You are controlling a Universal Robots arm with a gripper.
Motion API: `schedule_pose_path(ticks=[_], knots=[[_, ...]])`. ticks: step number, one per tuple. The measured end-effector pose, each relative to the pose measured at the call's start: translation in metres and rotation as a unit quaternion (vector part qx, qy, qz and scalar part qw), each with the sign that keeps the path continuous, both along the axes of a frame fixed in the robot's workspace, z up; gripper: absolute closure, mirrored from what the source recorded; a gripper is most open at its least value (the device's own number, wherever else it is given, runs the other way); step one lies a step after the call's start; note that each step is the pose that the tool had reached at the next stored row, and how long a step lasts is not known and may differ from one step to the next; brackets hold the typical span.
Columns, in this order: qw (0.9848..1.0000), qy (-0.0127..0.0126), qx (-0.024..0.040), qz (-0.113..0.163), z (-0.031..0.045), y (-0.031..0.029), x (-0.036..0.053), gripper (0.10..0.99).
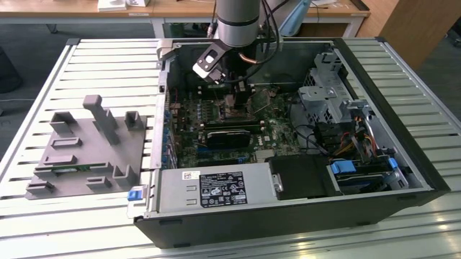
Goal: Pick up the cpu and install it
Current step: 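Place the cpu into insertion slot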
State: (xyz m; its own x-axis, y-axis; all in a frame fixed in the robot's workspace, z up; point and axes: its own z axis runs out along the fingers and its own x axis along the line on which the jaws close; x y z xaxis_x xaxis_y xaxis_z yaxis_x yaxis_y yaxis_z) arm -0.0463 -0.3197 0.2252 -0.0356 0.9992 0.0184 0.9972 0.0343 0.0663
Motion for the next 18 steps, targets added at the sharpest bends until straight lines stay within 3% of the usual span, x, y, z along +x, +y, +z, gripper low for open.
schedule_pose_path(ticks=[12,18], knots=[[1.0,0.0,-0.0001,-0.003,-0.0119,0.0,0.0,0.553],[1.0,0.0,-0.0001,-0.009,-0.0144,0.0001,0.0,0.553]])
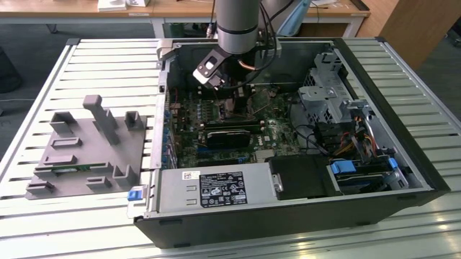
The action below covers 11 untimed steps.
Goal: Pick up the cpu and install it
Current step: 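Place the cpu into insertion slot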
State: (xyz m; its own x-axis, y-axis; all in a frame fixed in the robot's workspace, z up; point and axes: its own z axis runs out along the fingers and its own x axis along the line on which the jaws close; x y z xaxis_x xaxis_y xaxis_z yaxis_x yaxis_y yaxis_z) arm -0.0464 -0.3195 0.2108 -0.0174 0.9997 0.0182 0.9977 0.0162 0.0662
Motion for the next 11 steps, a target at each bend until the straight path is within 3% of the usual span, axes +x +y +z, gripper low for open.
schedule_pose_path(ticks=[11], knots=[[1.0,0.0,0.0,-0.004,-0.0087,0.0,-0.0005,0.553]])
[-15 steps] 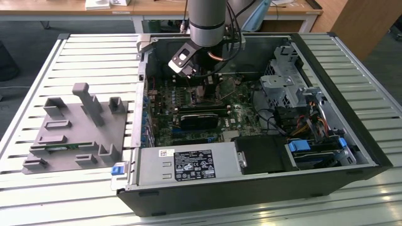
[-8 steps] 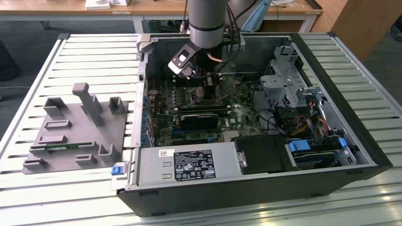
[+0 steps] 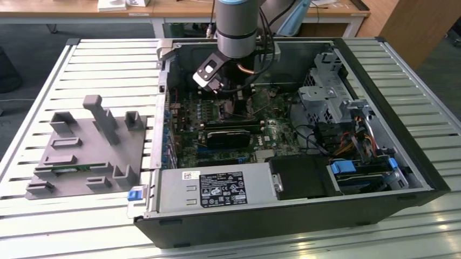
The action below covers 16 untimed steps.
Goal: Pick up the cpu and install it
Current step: 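Place the cpu into insertion slot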
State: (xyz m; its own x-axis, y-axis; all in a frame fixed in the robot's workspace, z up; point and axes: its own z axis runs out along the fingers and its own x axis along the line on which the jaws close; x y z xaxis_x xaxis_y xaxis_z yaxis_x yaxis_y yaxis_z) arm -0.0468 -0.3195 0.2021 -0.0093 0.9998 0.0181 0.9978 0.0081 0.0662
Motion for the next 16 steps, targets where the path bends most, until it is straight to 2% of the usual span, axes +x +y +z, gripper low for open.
schedule_pose_path(ticks=[11,16], knots=[[1.0,0.0,0.0,-0.003,-0.0048,0.0001,-0.0002,0.553],[1.0,0.0,0.0,-0.003,-0.0062,0.002,-0.0002,0.553]])
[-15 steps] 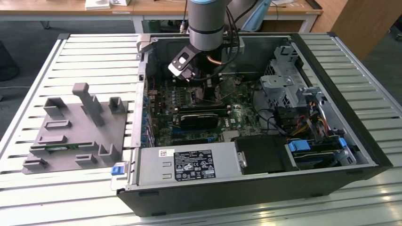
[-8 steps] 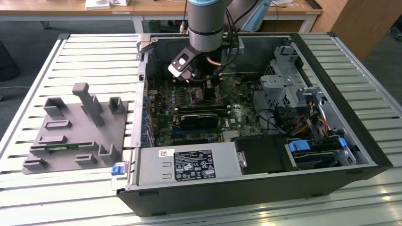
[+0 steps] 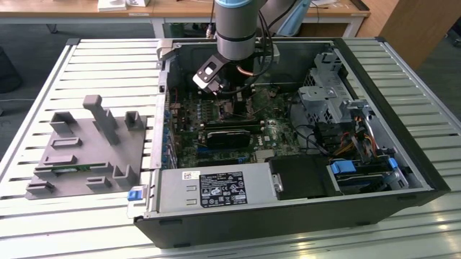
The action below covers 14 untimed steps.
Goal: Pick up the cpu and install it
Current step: 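Place the cpu into insertion slot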
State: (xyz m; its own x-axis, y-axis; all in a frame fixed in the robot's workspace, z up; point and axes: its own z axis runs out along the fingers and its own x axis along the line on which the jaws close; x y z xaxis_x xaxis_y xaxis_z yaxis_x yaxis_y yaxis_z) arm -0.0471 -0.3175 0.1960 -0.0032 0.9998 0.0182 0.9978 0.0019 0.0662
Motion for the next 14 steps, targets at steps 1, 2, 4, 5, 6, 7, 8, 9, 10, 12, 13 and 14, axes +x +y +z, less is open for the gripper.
schedule_pose_path(ticks=[1,2,4,5,6,7,8,9,10,12,13,14], knots=[[1.0,0.0,0.0,0.0,-0.0003,0.0003,0.0001,0.553],[1.0,0.0001,-0.0001,0.0,-0.0006,0.0005,0.0001,0.553],[1.0,0.0003,-0.0003,-0.001,-0.0012,0.0004,0.0001,0.553],[1.0,0.0002,-0.0003,-0.002,-0.0017,0.0005,0.0001,0.553],[1.0,-0.0001,-0.0005,-0.002,-0.0021,0.0004,0.0002,0.553],[1.0,-0.0001,-0.0002,-0.003,-0.0026,0.0005,0.0002,0.553],[1.0,0.0001,-0.0002,-0.003,-0.0027,0.0004,0.0001,0.553],[1.0,0.0002,-0.0003,-0.003,-0.0028,0.0005,0.0001,0.553],[1.0,0.0002,-0.0003,-0.003,-0.0029,0.0005,0.0001,0.553],[1.0,0.0001,-0.0001,-0.003,-0.0031,0.0005,0.0001,0.553],[1.0,0.0001,-0.0001,-0.003,-0.0032,0.0006,0.0002,0.553],[1.0,0.0001,-0.0001,-0.004,-0.0032,0.0005,0.0001,0.553]])
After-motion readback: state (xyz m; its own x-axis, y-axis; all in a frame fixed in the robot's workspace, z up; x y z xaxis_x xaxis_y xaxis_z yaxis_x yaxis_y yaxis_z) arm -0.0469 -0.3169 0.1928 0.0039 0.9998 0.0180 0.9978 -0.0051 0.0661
